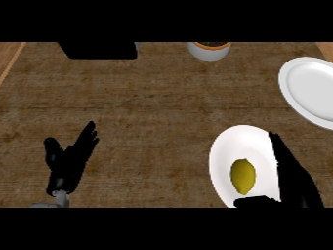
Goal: Pick the lemon from the plate and place it in the plate
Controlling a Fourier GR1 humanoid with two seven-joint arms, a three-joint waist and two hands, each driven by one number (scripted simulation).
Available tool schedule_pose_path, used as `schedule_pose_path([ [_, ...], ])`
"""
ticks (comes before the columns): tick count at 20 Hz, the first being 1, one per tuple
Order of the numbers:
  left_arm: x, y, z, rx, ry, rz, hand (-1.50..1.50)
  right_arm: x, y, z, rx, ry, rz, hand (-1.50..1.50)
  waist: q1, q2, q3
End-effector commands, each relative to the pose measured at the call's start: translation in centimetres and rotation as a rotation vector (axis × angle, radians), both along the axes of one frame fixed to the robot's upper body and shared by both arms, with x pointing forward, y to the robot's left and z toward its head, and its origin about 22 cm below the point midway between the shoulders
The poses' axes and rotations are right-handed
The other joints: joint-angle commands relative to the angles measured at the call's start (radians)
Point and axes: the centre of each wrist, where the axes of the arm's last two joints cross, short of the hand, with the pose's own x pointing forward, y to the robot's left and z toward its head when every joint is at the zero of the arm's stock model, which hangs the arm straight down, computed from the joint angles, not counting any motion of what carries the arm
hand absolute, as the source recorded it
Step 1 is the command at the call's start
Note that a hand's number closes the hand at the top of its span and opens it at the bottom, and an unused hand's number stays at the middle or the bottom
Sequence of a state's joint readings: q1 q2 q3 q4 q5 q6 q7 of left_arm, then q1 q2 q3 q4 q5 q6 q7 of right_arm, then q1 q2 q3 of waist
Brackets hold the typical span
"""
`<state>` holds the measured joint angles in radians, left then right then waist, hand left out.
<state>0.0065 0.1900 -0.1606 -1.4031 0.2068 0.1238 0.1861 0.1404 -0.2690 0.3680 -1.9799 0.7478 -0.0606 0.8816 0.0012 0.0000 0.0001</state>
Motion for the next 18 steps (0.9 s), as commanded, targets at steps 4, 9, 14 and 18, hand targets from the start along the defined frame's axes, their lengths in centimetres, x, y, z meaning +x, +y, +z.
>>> schedule_pose_path([
  [4, -0.4, -1.9, 1.3, -0.014, 0.015, 0.001, 0.00, 0.2, 2.7, -2.7, -0.081, 0.045, -0.016, -1.50, 0.001, -0.001, 0.000],
  [9, -0.9, -0.5, 0.7, 0.010, -0.023, -0.005, 0.00, 0.6, 2.7, -3.2, -0.127, 0.077, -0.066, -1.50, 0.000, -0.001, 0.000],
  [14, -0.2, 1.0, 2.1, 0.003, -0.003, -0.011, 0.00, 0.3, 2.7, -5.8, -0.129, 0.100, -0.054, -1.50, 0.001, -0.001, 0.000],
  [18, -0.8, -0.2, 0.3, 0.010, -0.002, 0.008, 0.00, 2.3, 0.5, -5.4, -0.116, 0.139, -0.029, -1.50, 0.000, 0.000, 0.000],
])
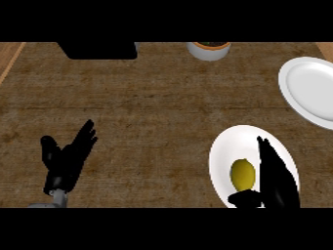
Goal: Pick the lemon from the plate and place it in the plate
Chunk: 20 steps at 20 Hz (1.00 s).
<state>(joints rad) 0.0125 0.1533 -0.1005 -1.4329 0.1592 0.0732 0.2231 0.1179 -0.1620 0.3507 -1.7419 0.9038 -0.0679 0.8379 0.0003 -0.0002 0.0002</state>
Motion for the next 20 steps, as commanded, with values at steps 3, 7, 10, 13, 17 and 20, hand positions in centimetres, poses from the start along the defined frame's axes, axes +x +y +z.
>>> schedule_pose_path([
  [3, 0.5, 0.0, -0.5, -0.001, 0.008, -0.006, 0.00, 1.7, 0.6, -1.5, 0.016, 0.026, 0.024, -1.50, 0.000, 0.000, 0.000],
  [7, -1.2, 0.7, -1.0, -0.023, 0.001, -0.018, 0.00, 0.9, -1.1, -2.2, -0.055, 0.088, 0.135, 1.50, 0.000, 0.000, 0.000],
  [10, -1.2, -1.7, 1.5, -0.004, -0.008, -0.002, 0.00, 1.3, 0.0, -2.9, -0.101, 0.059, 0.134, 1.50, 0.001, -0.001, 0.000],
  [13, -0.2, -0.3, -1.2, 0.005, -0.004, 0.000, 0.00, 1.4, 0.2, -2.5, -0.107, 0.059, 0.126, 1.50, -0.001, 0.000, 0.000],
  [17, 1.1, -1.0, -1.1, -0.015, 0.004, -0.008, 0.00, 0.7, 0.2, -2.6, -0.172, -0.035, 0.129, 1.50, -0.004, 0.000, 0.000],
  [20, -0.4, 0.3, -0.5, 0.001, -0.003, -0.018, 0.00, 7.3, 6.5, -1.2, -0.175, -0.060, 0.096, 1.50, 0.018, 0.003, 0.000],
])
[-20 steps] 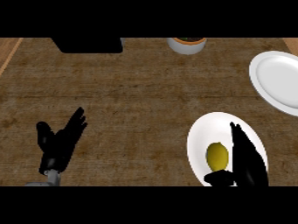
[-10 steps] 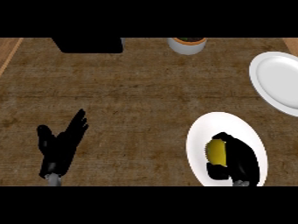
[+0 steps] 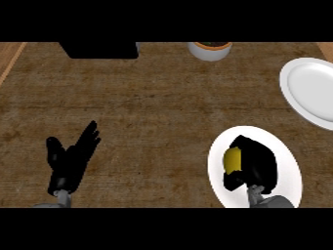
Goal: Pick the lemon from the plate and place it in the plate
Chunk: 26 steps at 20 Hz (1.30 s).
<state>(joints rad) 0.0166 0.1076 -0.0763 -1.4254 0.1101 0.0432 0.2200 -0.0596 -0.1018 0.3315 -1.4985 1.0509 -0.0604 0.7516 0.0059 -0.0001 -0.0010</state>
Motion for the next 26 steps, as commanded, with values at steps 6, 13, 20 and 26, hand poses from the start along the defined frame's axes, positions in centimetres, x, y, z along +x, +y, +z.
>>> schedule_pose_path([
  [6, 1.0, 0.2, 0.1, -0.015, -0.011, -0.013, 0.00, 10.5, 5.4, 4.6, -0.015, -0.342, -0.071, 1.50, 0.038, 0.014, 0.002],
  [13, 0.2, -0.7, 1.1, -0.003, -0.013, -0.021, 0.00, 13.4, 6.1, 8.1, -0.009, -0.653, -0.230, 1.50, 0.026, 0.004, 0.002],
  [20, 0.0, -1.1, -0.4, 0.005, -0.004, 0.003, 0.00, 14.5, 1.5, 7.9, 0.070, -0.825, -0.435, 1.50, 0.004, 0.004, 0.002],
  [26, 0.4, -0.1, 1.3, -0.008, -0.027, 0.003, 0.00, 14.3, -5.0, 7.6, 0.141, -0.938, -0.524, 1.50, 0.002, 0.004, 0.003],
])
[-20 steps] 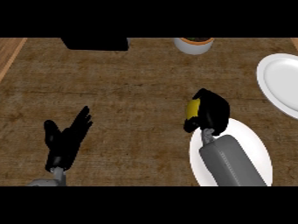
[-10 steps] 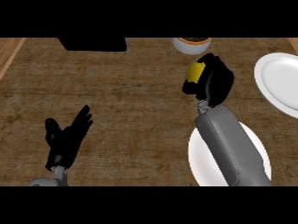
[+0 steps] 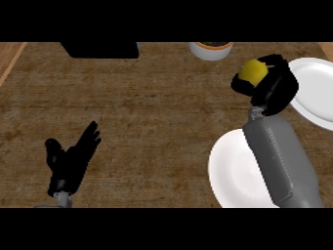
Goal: Pick the lemon from the plate and place it in the plate
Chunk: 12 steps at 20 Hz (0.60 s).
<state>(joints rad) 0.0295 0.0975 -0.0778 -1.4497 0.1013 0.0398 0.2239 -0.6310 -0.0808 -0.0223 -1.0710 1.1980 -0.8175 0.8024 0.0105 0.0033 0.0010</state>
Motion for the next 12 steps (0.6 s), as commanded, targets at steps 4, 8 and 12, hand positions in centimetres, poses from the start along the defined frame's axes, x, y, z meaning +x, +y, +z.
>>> schedule_pose_path([
  [4, 0.1, -1.8, -0.9, -0.005, -0.004, 0.012, 0.00, -0.7, -9.1, -2.5, -0.028, -0.121, -0.139, 1.50, -0.002, 0.002, 0.000],
  [8, 0.1, 1.4, -0.7, 0.017, -0.011, 0.005, 0.00, -0.4, -13.5, -3.7, -0.066, -0.116, -0.264, 1.50, 0.010, 0.006, 0.001],
  [12, 1.1, -0.3, -0.3, -0.006, -0.015, -0.010, 0.00, -0.6, -18.1, -2.9, -0.076, -0.136, -0.305, 1.50, 0.015, 0.011, 0.002],
])
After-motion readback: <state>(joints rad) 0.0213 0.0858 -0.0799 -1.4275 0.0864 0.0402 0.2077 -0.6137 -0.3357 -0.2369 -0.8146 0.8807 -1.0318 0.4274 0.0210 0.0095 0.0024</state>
